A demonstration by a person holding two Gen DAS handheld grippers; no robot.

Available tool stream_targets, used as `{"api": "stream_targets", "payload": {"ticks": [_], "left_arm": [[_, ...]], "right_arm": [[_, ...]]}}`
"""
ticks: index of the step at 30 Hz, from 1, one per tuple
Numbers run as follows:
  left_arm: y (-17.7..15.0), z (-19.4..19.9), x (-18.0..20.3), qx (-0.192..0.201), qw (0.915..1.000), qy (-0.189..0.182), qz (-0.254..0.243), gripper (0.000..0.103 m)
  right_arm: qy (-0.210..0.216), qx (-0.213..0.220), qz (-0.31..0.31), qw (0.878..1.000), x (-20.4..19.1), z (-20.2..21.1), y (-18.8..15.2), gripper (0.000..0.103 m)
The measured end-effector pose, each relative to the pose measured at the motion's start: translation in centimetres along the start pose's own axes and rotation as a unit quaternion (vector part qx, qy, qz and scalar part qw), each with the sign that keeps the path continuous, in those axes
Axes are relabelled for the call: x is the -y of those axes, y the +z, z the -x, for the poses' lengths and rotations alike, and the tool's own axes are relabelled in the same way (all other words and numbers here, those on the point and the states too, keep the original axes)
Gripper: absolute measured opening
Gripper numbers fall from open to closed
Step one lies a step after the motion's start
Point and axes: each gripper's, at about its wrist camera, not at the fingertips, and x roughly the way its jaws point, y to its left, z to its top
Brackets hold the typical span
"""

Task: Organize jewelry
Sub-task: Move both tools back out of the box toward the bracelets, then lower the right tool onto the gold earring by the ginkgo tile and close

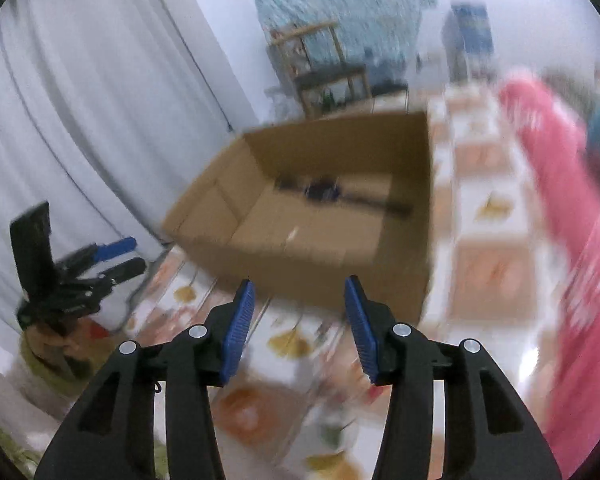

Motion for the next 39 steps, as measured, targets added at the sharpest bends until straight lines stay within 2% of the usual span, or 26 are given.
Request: {"api": "stream_targets", "payload": {"ticks": [4, 8, 13, 22, 34, 36, 39], "left_arm": [[-2.9, -0.7, -0.6, -0.025, 0.9995, 0.000, 0.019, 0.068], [-4.3, -1.7, 0.0, -0.032, 0.9993, -0.012, 0.016, 0.068], [-5.2, -2.4, 2.1, -0.023, 0.9995, -0.017, -0.014, 0.068], [-6.6, -3.7, 3.1, -0.031, 0.9988, -0.016, -0.033, 0.068], [-6.6, -4.5, 2.8, -0.037, 0.9986, -0.027, -0.029, 0.068], [-6.6, -4.6, 2.9, -0.037, 0.9985, -0.026, -0.031, 0.068], [-6.7, -4.7, 3.0, -0.038, 0.9984, -0.025, -0.034, 0.068]], "right_arm": [[0.021, -0.031, -0.043, 0.998, -0.2, -3.2, -2.5, 0.046], [0.014, -0.047, -0.024, 0.999, -2.2, -5.4, -3.7, 0.046], [-0.046, -0.045, 0.036, 0.997, -4.0, -7.0, -3.3, 0.046], [-0.082, -0.058, 0.058, 0.993, -4.7, -10.0, -2.9, 0.037], [-0.122, -0.067, 0.095, 0.986, -5.5, -12.5, -2.8, 0.018], [-0.129, -0.069, 0.104, 0.984, -5.9, -12.9, -2.9, 0.010], [-0.127, -0.071, 0.107, 0.983, -6.2, -13.0, -3.1, 0.006]]}}
